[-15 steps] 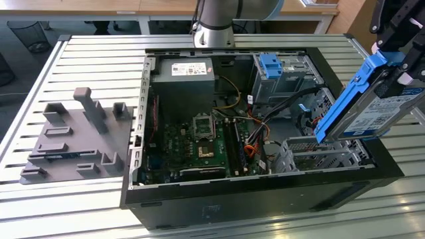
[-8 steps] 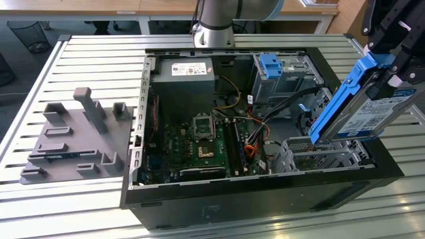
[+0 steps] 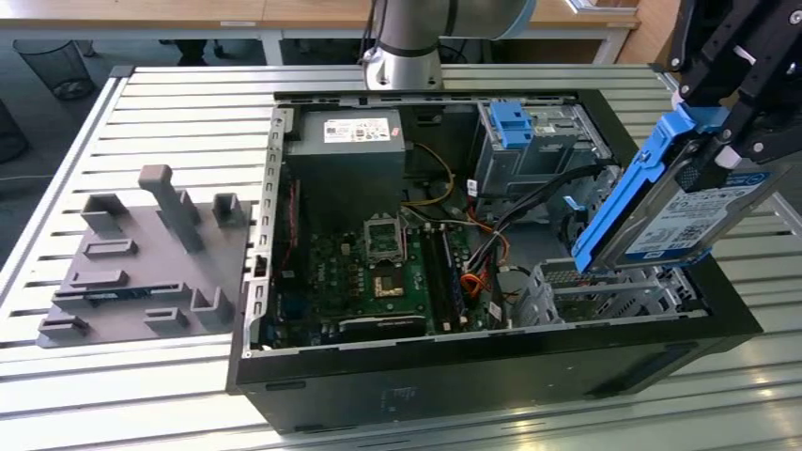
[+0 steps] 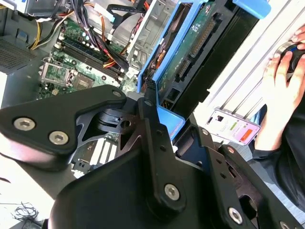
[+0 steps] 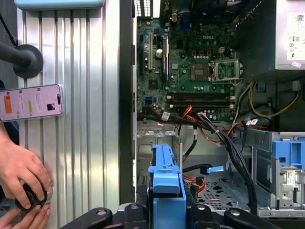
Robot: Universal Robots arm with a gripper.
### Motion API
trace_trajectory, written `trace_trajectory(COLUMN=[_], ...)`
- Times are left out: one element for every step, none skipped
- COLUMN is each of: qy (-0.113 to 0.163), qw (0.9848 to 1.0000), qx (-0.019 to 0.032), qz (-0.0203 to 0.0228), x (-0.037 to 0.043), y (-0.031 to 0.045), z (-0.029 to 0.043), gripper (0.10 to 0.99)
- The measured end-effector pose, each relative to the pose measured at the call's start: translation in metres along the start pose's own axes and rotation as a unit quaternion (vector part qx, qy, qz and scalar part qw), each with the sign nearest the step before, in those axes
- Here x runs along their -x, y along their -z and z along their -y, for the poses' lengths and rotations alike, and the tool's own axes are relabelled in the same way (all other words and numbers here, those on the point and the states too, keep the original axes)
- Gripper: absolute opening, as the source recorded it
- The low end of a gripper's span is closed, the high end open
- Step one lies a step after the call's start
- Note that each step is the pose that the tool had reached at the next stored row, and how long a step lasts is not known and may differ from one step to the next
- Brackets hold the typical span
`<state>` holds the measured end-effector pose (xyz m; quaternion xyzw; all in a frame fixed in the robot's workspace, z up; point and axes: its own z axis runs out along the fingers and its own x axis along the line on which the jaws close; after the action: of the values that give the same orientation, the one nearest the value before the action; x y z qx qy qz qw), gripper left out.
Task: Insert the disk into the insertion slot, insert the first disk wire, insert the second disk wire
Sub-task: 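Insert the disk into the insertion slot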
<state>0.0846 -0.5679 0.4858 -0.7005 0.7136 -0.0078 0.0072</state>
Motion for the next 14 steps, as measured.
trace_trajectory(qy=[0.0,0.0,0.0,0.0,0.0,0.0,0.0,0.0,0.0,0.0,0.0,0.0,0.0,0.0], qw=[1.0,1.0,1.0,1.0,1.0,1.0,1.0,1.0,1.0,1.0,1.0,1.0,1.0,1.0], qx=[0.0004,0.0004,0.0005,0.0005,0.0005,0.0005,0.0005,0.0005,0.0005,0.0005,0.0005,0.0005,0.0005,0.0005], qz=[0.0,0.0001,0.0001,0.0001,0.0001,0.0001,0.0001,0.0001,0.0001,0.0001,0.0001,0.0001,0.0001,0.0001], x=[0.0002,0.0001,0.0001,0.0001,0.0001,0.0002,0.0002,0.0002,0.0002,0.0002,0.0002,0.0002,0.0002,0.0002], y=[-0.0007,-0.0013,-0.0016,-0.0019,-0.0021,-0.0022,-0.0024,-0.0025,-0.0028,-0.003,-0.0032,-0.0034,-0.0036,-0.0039], z=[-0.0001,-0.0003,-0.0005,-0.0007,-0.0008,-0.0009,-0.0009,-0.0009,-0.001,-0.001,-0.001,-0.001,-0.001,-0.0011], gripper=[0.365,0.365,0.365,0.365,0.365,0.365,0.365,0.365,0.365,0.365,0.365,0.365,0.365,0.365])
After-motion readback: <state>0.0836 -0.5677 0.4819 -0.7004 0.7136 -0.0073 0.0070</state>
